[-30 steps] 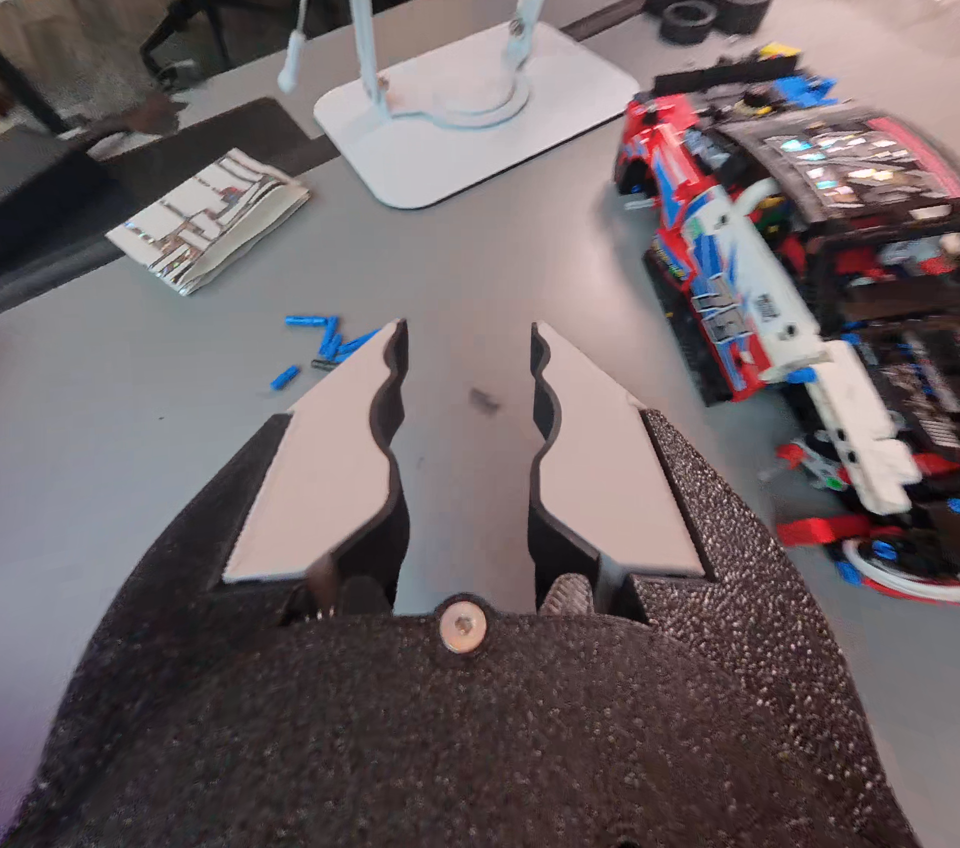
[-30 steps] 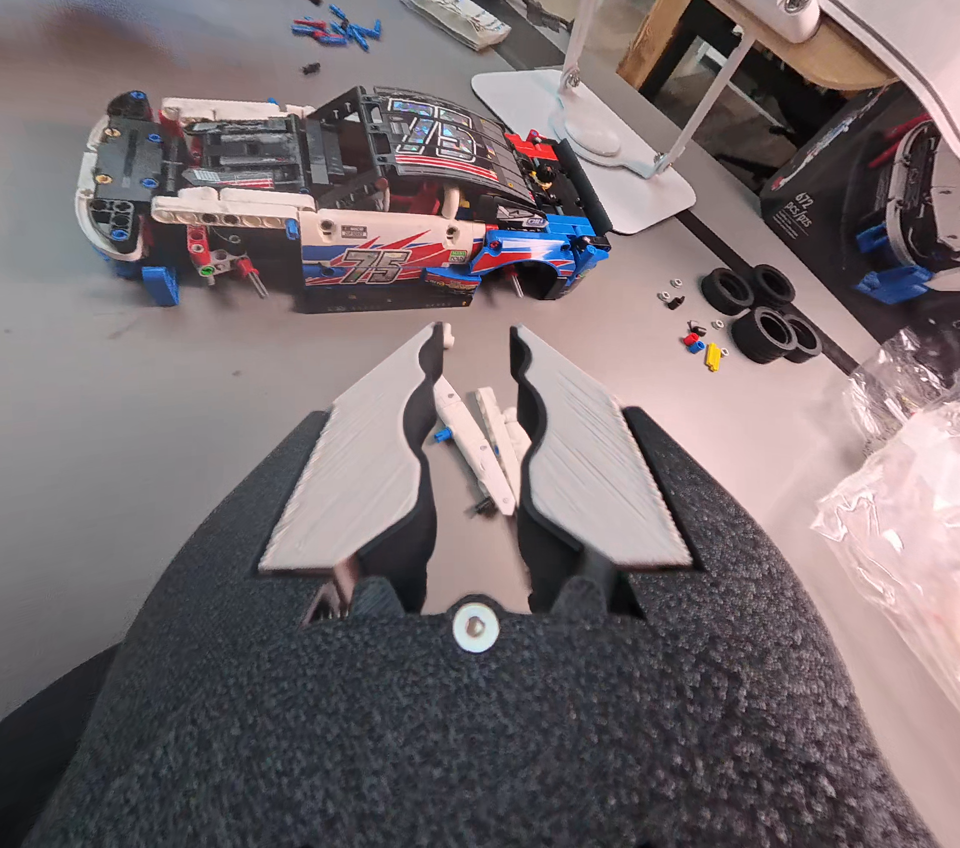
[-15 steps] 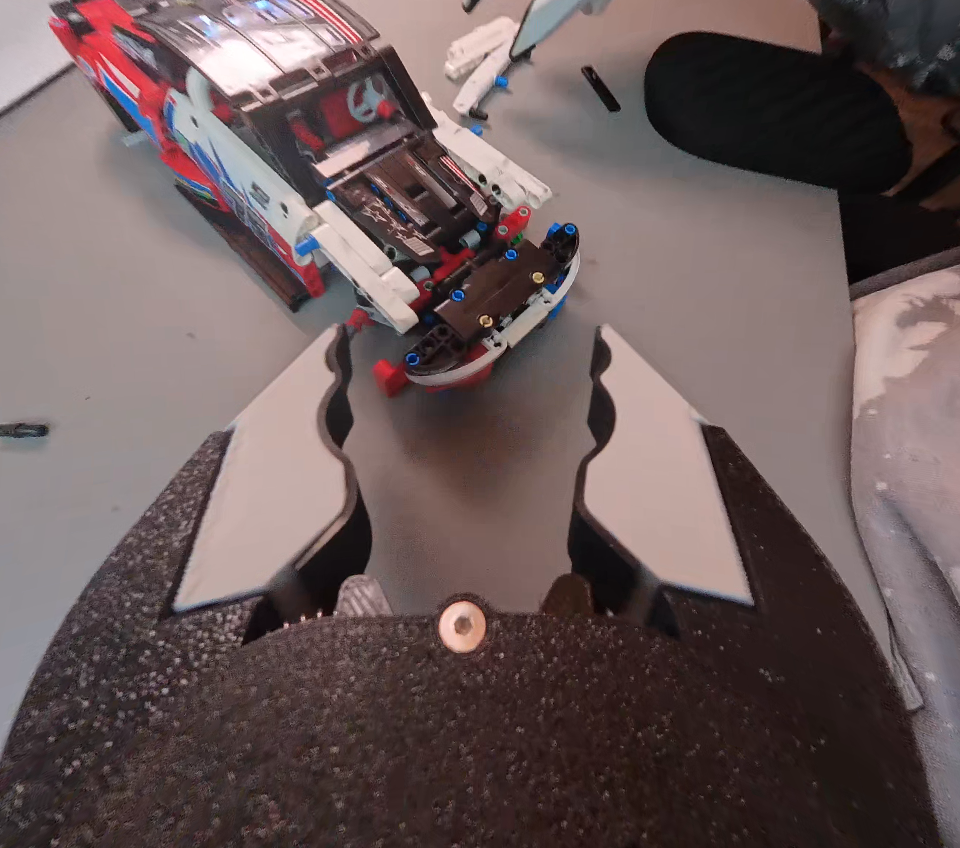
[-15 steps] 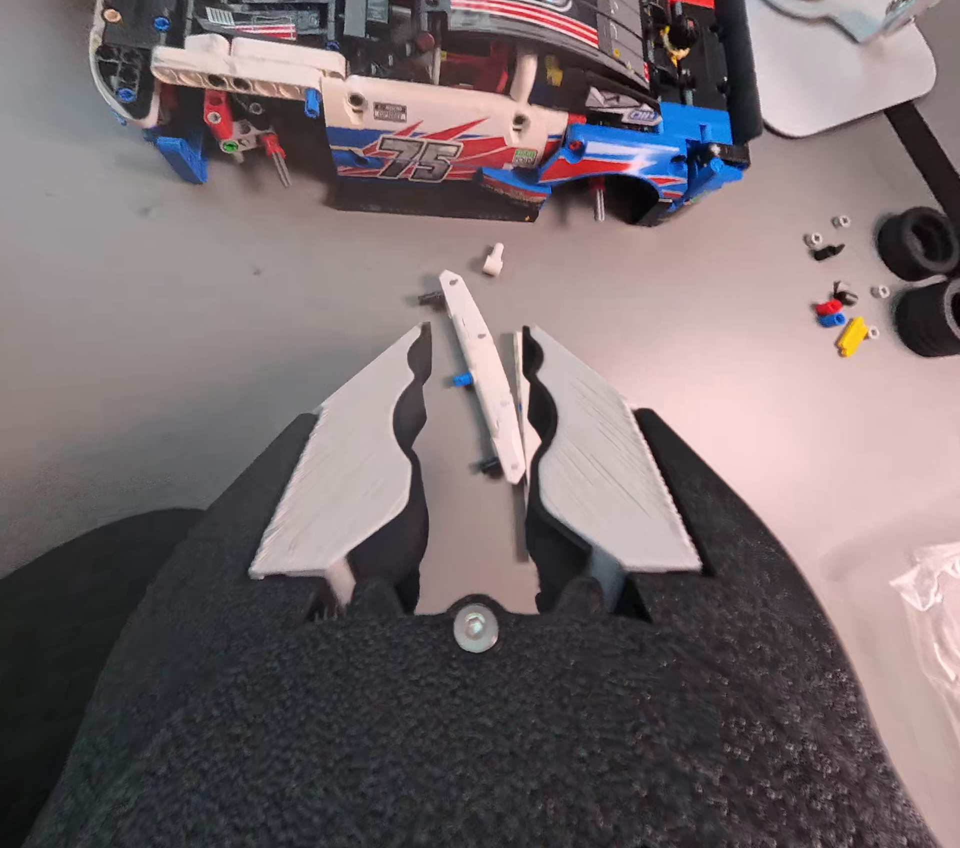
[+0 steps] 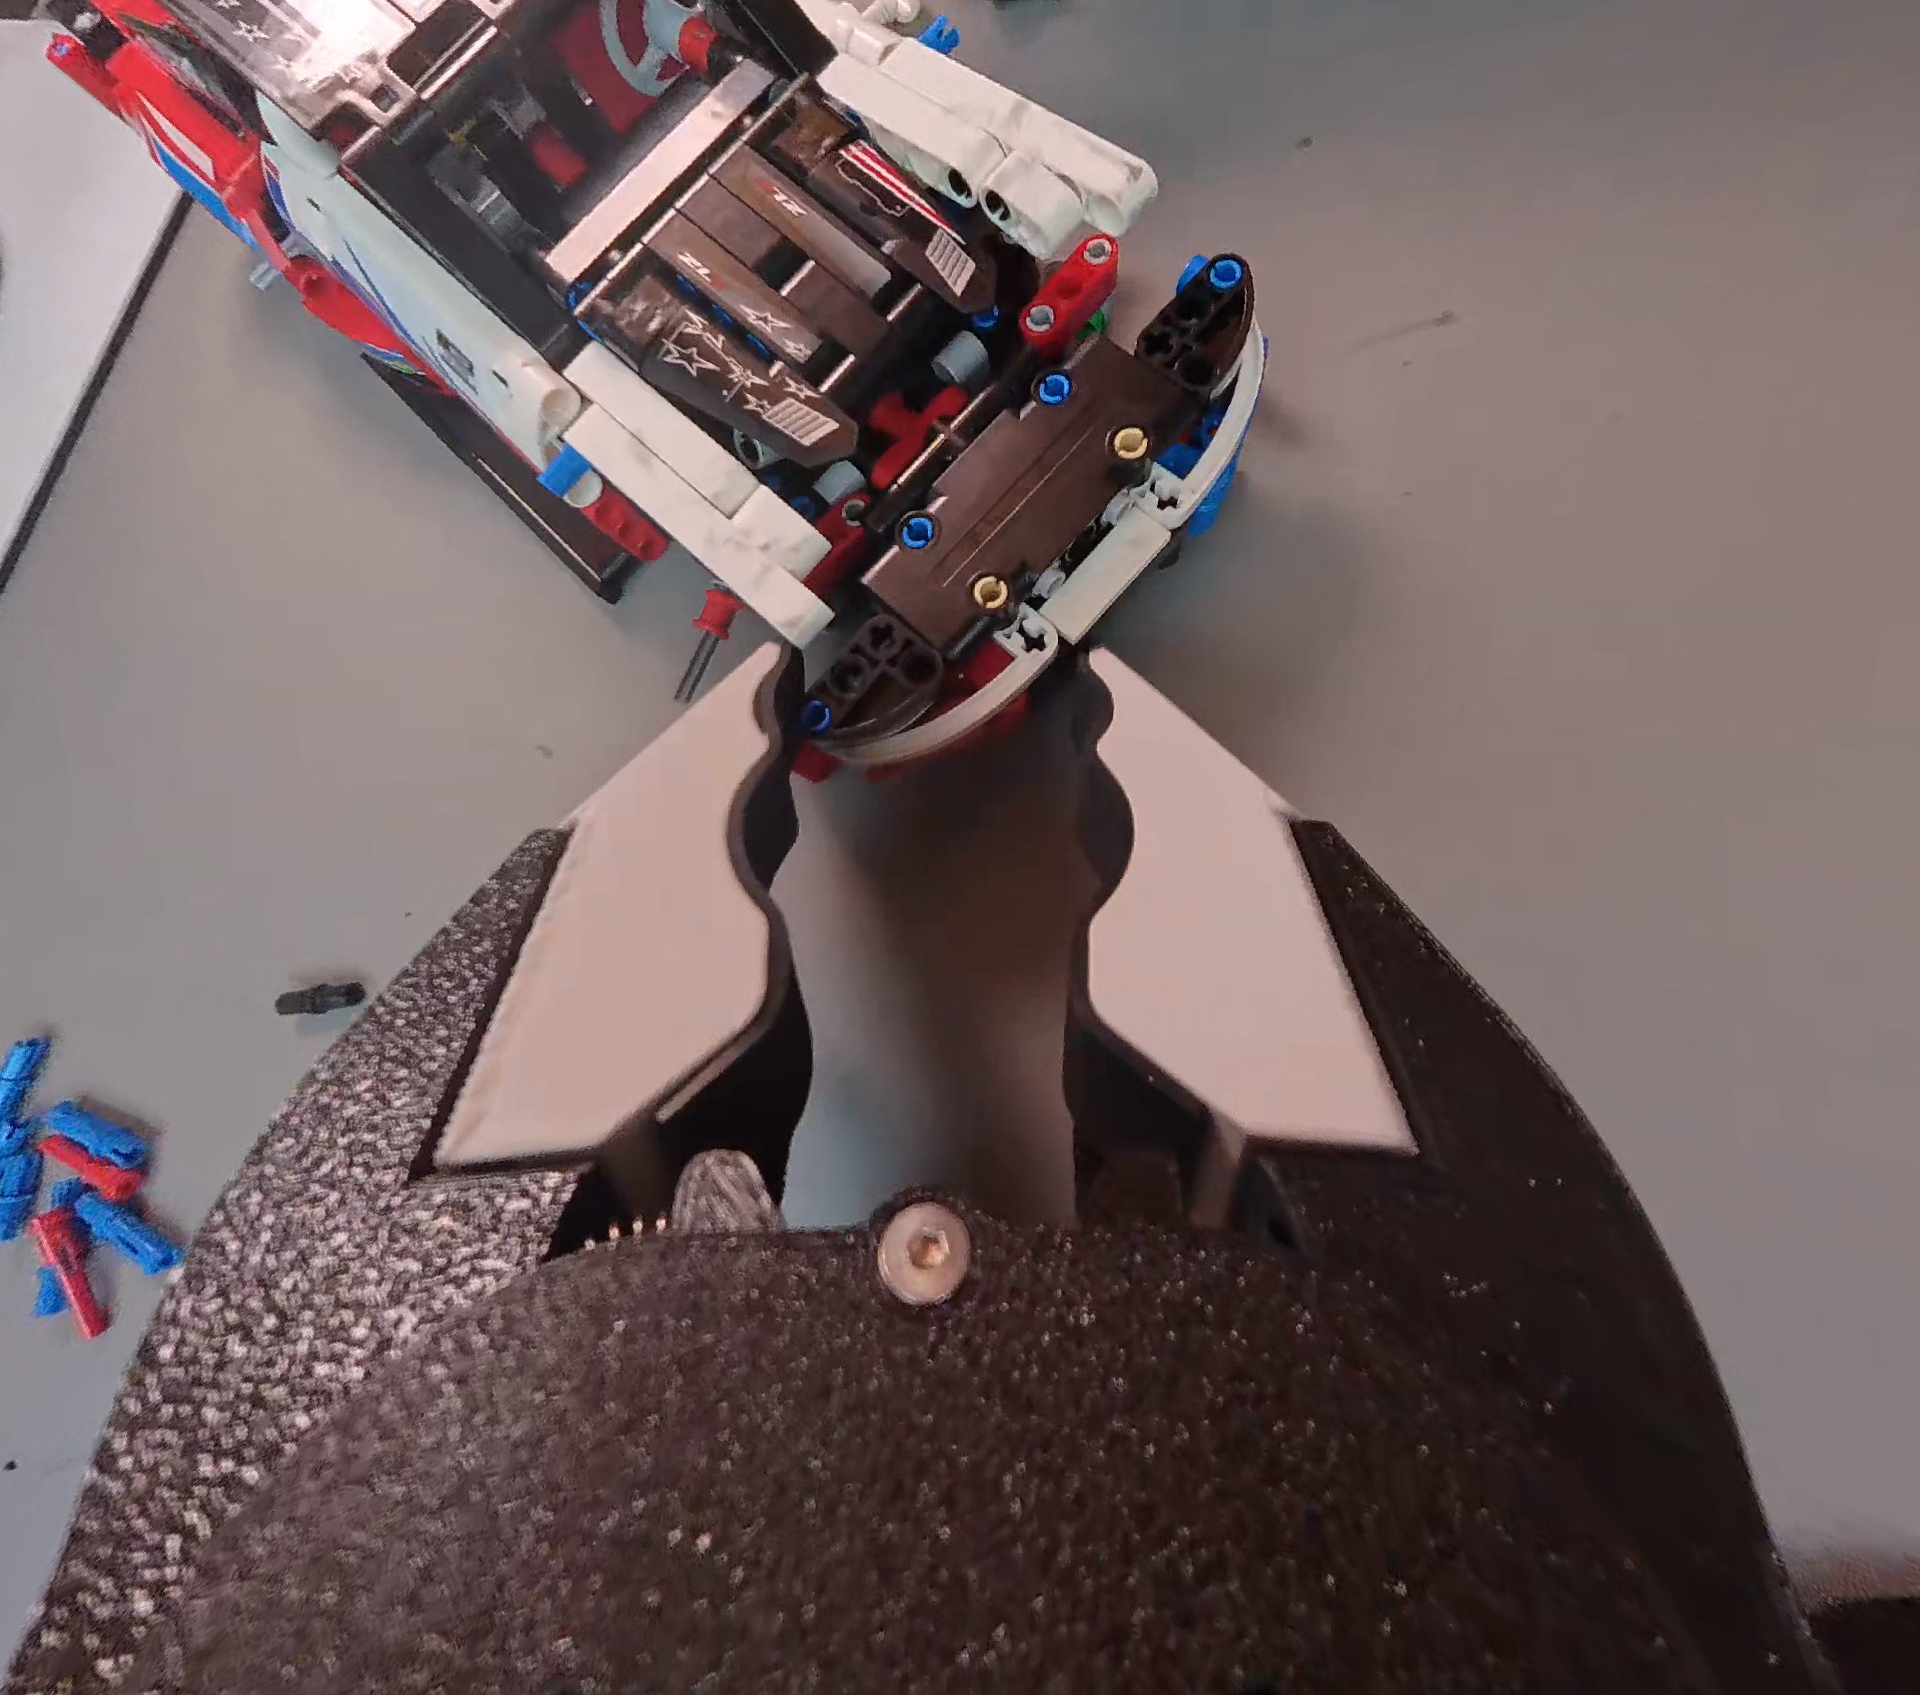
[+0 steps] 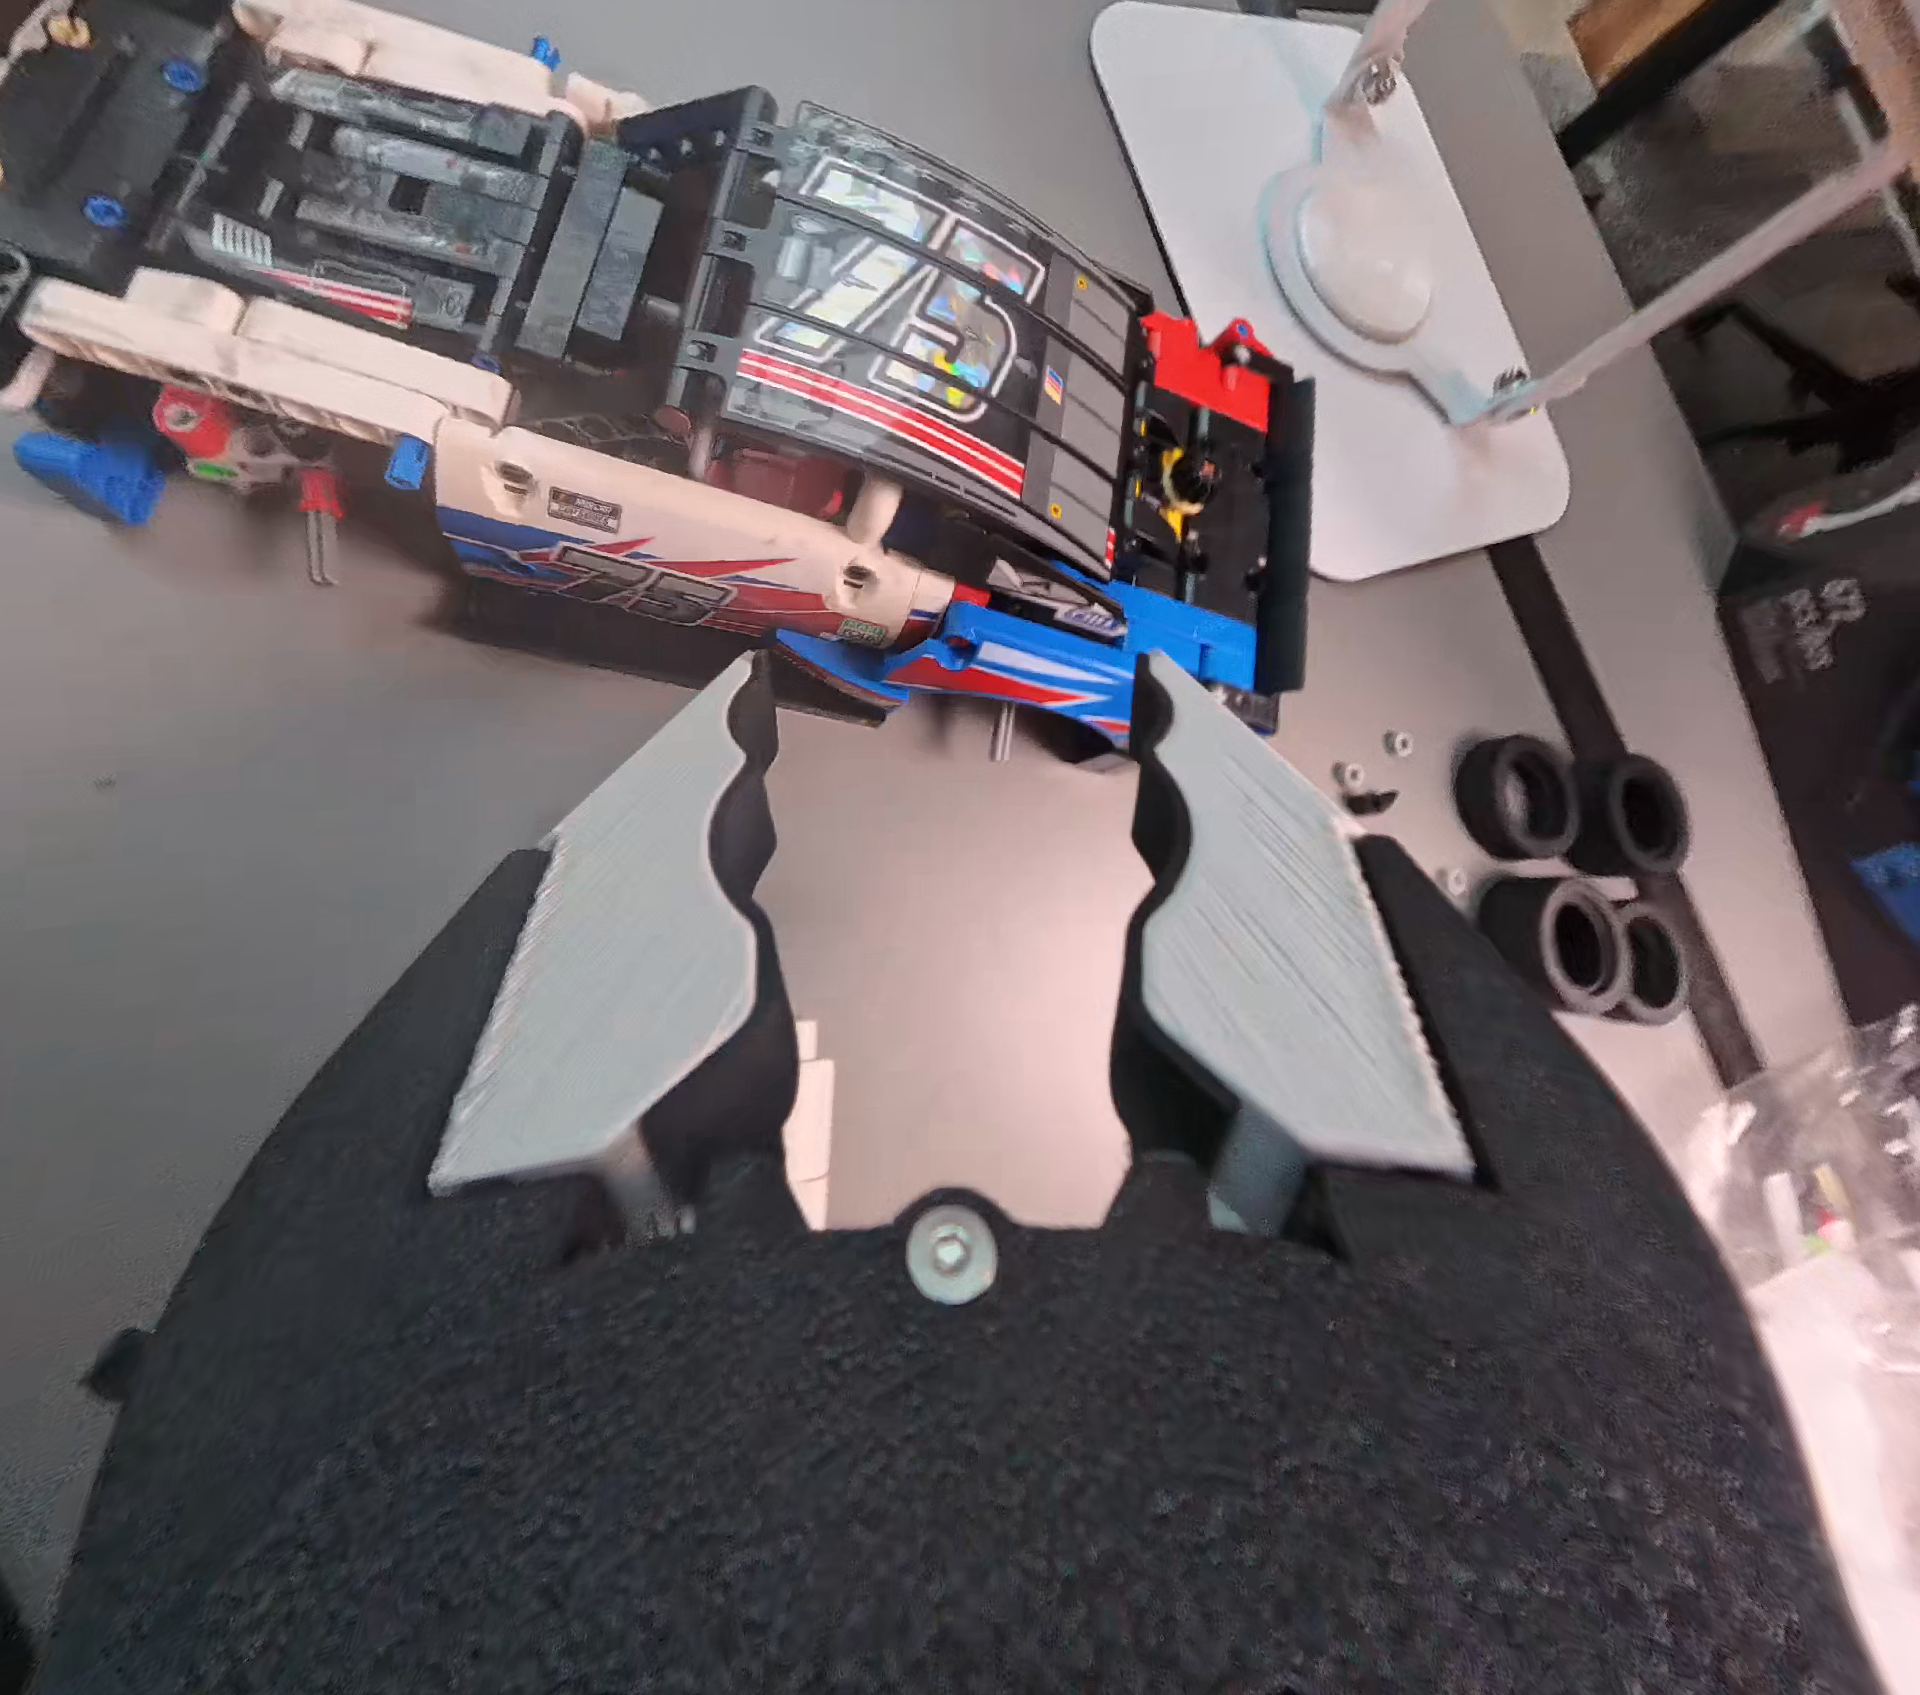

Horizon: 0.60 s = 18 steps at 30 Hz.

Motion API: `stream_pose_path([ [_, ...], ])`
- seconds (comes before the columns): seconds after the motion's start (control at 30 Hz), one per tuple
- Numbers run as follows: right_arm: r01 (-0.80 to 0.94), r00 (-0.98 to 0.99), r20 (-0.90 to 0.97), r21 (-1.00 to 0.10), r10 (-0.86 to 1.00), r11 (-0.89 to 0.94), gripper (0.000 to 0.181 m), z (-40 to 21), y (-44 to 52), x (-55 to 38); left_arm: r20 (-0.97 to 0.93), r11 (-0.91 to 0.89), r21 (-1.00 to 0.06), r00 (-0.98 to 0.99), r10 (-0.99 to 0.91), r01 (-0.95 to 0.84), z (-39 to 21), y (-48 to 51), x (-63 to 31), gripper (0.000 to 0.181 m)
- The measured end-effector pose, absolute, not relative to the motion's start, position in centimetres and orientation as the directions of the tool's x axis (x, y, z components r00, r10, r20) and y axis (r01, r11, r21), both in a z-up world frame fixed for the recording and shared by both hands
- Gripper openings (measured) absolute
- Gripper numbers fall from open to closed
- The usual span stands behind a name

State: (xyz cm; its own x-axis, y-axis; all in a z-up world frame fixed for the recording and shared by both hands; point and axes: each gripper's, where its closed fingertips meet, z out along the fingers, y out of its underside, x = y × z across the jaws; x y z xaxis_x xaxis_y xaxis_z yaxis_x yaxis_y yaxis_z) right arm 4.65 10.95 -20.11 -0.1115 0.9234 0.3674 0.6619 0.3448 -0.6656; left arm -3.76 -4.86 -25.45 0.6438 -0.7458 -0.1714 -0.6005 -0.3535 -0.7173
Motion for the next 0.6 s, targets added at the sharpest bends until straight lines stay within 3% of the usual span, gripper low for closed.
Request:
stream_pose_path([
  [0.03, 0.667, -0.171, 0.414, -0.62, 0.894, 0.414, 0.071, -20.0, 11.1, 4.1, -0.171, -0.343, -0.721, 0.635, -0.753, -0.602, -25.4, -4.7, -4.0, 0.051],
  [0.17, 0.66, -0.432, 0.465, -0.422, 0.773, 0.622, 0.084, -19.6, 9.9, 1.4, -0.152, -0.326, -0.735, 0.612, -0.776, -0.595, -25.4, -4.0, -5.1, 0.051],
  [0.3, 0.601, -0.691, 0.429, -0.107, 0.582, 0.792, 0.099, -20.0, 9.2, -0.9, -0.146, -0.307, -0.733, 0.581, -0.801, -0.607, -25.4, -3.4, -5.3, 0.051],
  [0.4, 0.527, -0.816, 0.32, 0.071, 0.481, 0.847, 0.106, -20.9, 9.5, -1.8, -0.137, -0.303, -0.734, 0.569, -0.811, -0.608, -25.4, -3.3, -5.3, 0.051],
  [0.5, 0.464, -0.882, 0.176, 0.156, 0.438, 0.872, 0.106, -22.7, 9.7, -1.7, -0.121, -0.316, -0.749, 0.589, -0.799, -0.583, -25.1, -3.3, -5.6, 0.06],
  [0.6, 0.469, -0.882, 0.112, 0.135, 0.457, 0.873, 0.102, -22.7, 9.7, -1.9, -0.09, -0.344, -0.786, 0.645, -0.759, -0.514, -23.7, -3.6, -6.7, 0.07],
])
